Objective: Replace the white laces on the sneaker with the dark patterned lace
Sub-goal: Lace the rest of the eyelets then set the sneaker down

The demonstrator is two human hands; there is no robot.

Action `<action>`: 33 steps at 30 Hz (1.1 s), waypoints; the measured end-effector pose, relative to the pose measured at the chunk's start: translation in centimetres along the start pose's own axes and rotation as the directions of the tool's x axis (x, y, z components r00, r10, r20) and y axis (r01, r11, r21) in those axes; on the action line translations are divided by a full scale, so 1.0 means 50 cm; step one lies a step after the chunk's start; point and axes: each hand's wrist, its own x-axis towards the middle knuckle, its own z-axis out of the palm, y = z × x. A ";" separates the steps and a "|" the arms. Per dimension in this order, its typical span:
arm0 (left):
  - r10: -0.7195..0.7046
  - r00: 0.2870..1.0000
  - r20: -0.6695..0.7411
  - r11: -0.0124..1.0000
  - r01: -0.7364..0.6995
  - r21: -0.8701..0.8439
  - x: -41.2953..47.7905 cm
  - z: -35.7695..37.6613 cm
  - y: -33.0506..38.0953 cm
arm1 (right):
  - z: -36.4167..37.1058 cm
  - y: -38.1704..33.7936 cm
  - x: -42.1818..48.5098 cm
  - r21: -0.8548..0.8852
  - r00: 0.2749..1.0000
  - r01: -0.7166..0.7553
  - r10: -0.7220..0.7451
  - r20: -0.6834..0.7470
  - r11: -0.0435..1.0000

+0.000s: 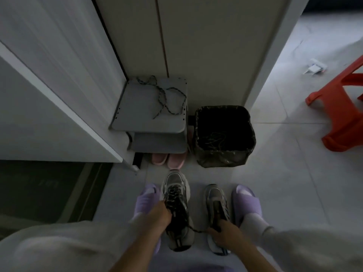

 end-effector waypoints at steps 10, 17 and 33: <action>-0.075 0.982 0.173 0.988 0.050 0.147 0.147 0.146 0.010 | -0.003 0.098 0.122 0.052 0.966 -0.260 0.260 0.004 0.964; -0.129 0.950 0.285 0.986 0.091 0.142 0.179 0.176 -0.018 | 0.006 0.104 0.180 -0.004 0.973 -0.228 0.228 0.040 0.974; 0.290 0.922 -0.254 0.889 -0.359 -0.286 0.095 0.014 0.156 | -0.115 0.005 0.097 -0.110 0.978 0.098 -0.116 -0.173 0.989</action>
